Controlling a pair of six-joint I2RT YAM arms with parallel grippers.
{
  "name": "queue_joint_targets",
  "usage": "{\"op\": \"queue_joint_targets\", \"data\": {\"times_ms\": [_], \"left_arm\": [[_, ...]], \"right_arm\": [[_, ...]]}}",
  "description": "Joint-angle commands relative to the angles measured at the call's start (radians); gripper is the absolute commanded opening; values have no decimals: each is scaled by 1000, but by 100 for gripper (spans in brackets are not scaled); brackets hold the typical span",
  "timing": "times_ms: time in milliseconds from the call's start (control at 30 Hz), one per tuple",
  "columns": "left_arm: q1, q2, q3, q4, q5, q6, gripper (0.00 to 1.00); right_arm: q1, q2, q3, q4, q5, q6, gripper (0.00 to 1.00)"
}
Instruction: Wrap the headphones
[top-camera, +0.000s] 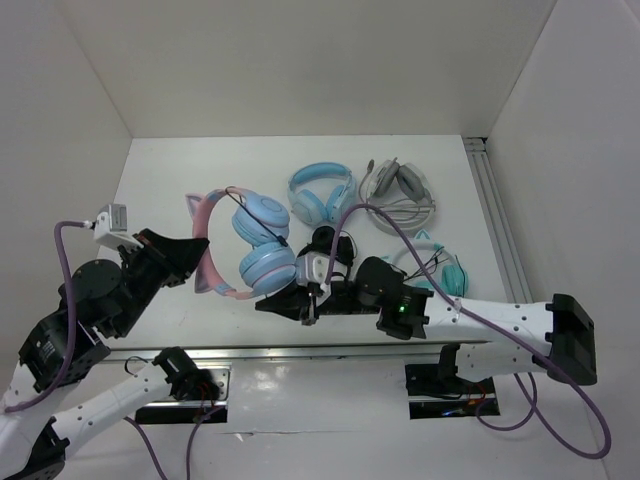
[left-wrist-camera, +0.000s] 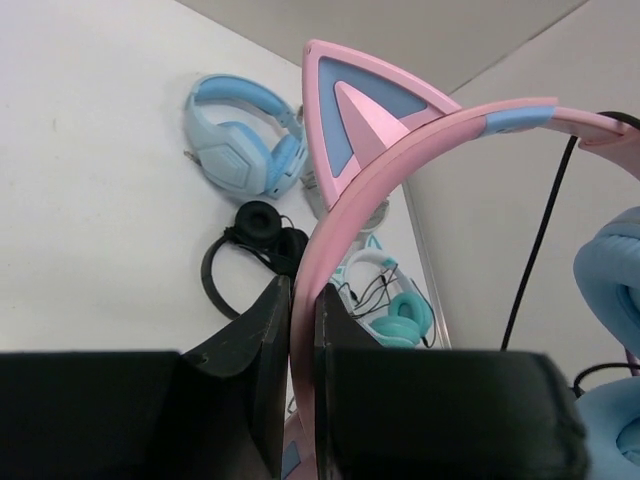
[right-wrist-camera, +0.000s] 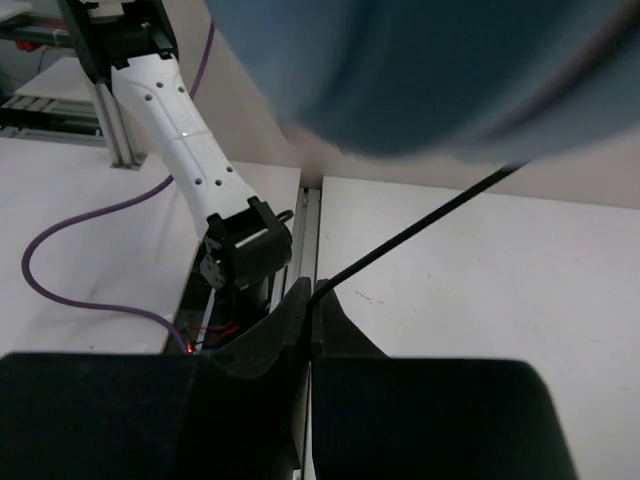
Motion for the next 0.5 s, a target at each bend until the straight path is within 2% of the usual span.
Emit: {"op": "queue_joint_targets", "data": {"times_ms": [0, 200, 267, 467], "left_arm": [[6, -11, 59, 184, -142, -64, 0], [6, -11, 50, 184, -151, -95, 0], [6, -11, 50, 184, -151, -104, 0], [6, -30, 40, 184, -142, -126, 0]], "right_arm": [[70, 18, 5, 26, -53, -14, 5], [133, 46, -27, 125, -43, -5, 7], [161, 46, -37, 151, -20, -5, 14], [216, 75, -47, 216, 28, -5, 27]]}}
